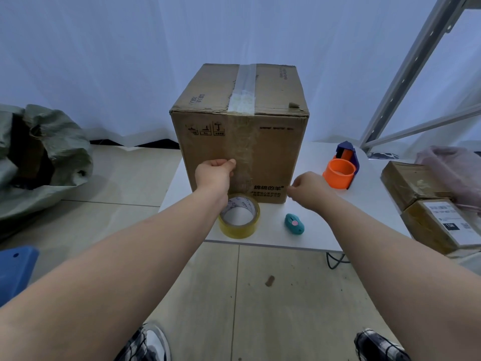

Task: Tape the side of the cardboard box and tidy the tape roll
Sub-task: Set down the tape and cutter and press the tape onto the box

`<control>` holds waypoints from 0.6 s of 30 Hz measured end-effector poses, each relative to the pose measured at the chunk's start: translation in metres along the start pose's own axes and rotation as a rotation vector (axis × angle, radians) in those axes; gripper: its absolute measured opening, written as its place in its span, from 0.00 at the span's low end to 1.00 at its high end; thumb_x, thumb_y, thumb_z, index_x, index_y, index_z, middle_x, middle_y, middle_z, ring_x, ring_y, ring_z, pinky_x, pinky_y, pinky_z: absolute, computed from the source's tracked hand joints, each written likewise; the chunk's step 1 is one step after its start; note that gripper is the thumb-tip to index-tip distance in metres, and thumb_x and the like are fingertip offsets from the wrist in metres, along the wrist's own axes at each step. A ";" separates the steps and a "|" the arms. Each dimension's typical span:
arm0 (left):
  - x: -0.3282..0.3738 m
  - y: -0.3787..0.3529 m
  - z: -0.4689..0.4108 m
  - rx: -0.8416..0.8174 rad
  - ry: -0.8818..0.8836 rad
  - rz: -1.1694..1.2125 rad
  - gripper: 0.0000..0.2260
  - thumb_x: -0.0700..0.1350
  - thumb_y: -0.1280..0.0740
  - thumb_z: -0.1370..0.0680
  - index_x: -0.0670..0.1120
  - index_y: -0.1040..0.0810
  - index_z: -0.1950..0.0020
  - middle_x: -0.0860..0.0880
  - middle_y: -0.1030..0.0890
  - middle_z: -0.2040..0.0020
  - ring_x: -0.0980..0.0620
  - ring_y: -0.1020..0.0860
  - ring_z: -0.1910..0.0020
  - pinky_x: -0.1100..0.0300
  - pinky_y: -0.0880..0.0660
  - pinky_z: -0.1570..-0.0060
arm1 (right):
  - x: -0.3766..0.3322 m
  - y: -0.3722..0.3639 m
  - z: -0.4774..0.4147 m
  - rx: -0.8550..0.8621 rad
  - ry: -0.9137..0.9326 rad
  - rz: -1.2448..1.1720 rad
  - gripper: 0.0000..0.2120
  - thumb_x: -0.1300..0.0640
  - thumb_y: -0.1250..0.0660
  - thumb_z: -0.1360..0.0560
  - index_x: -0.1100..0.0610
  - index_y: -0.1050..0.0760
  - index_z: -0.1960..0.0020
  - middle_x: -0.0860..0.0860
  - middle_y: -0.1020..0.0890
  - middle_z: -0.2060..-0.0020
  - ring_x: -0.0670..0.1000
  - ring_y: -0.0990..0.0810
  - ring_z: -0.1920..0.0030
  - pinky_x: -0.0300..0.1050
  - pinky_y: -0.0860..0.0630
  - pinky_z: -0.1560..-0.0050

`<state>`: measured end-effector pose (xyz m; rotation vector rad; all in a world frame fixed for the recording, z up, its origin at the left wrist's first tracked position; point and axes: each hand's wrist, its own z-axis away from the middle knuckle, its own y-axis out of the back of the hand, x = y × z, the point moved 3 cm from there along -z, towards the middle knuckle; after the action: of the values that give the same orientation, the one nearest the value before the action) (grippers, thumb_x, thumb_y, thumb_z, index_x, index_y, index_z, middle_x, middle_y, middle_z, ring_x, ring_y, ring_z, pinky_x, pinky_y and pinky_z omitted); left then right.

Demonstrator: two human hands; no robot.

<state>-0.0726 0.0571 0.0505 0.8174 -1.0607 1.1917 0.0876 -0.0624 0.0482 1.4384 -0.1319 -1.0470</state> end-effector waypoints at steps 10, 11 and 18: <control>0.003 -0.004 -0.003 -0.049 0.111 0.077 0.06 0.40 0.31 0.24 0.42 0.22 0.61 0.47 0.19 0.65 0.55 0.24 0.69 0.66 0.27 0.69 | -0.064 0.001 0.018 0.264 0.427 -0.091 0.15 0.52 0.38 0.26 0.59 0.28 0.69 0.54 0.24 0.72 0.52 0.28 0.70 0.49 0.26 0.65; 0.004 -0.005 -0.002 -0.046 0.115 0.084 0.05 0.40 0.31 0.24 0.42 0.22 0.60 0.48 0.19 0.65 0.55 0.24 0.69 0.66 0.27 0.70 | -0.066 0.000 0.018 0.276 0.447 -0.082 0.15 0.52 0.38 0.25 0.59 0.27 0.67 0.54 0.23 0.71 0.52 0.27 0.69 0.49 0.25 0.64; 0.025 0.007 0.009 0.033 -0.412 -0.325 0.03 0.43 0.35 0.25 0.45 0.27 0.54 0.48 0.26 0.57 0.50 0.28 0.56 0.59 0.31 0.57 | -0.080 0.009 0.026 0.733 0.738 0.238 0.08 0.53 0.34 0.27 0.57 0.25 0.54 0.55 0.23 0.59 0.56 0.25 0.57 0.50 0.28 0.56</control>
<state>-0.0806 0.0583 0.0772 1.2452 -1.1839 0.7832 0.0289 -0.0317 0.1011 2.3183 -0.1510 -0.2061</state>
